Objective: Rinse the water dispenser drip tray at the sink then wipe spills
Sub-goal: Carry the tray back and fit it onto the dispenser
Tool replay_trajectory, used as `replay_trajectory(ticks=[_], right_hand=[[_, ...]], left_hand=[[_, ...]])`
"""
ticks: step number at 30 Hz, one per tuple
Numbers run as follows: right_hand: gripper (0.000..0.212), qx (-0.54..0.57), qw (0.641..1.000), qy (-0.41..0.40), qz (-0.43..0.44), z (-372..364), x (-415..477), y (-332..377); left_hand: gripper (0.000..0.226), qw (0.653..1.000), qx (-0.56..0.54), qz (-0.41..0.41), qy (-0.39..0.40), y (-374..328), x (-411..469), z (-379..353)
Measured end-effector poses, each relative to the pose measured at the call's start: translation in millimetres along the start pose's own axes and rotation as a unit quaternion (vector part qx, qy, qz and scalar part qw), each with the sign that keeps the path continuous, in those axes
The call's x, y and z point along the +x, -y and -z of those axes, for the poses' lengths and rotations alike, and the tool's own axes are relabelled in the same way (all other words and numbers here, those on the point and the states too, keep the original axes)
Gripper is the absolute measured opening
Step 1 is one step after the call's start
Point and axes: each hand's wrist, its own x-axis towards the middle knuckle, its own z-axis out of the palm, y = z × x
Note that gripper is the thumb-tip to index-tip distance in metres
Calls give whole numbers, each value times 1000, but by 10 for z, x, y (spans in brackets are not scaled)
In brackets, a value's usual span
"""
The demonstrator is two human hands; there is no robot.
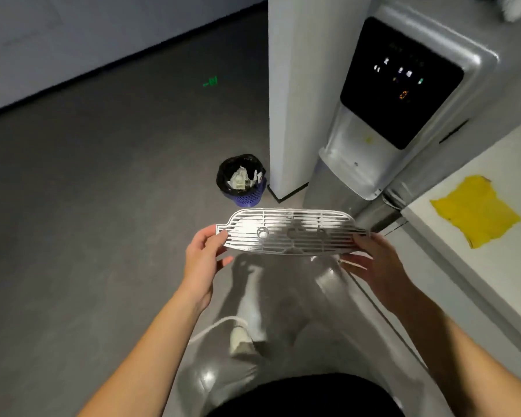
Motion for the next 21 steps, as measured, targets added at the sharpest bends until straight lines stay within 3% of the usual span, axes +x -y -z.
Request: replay_trajectory(ticks=[4,8,21], right_hand=[[13,44,997,-67,1,-217,347,133],[28,70,992,-108,8,-262,789,207],[28,164,961,-221,-5,-49,2062,390]], left_hand=[[19,998,40,4,54,-408,672,-131],[12,993,74,7,96,-667,1332,-452],[34,973,159,46,160,-901,3083,-1860]])
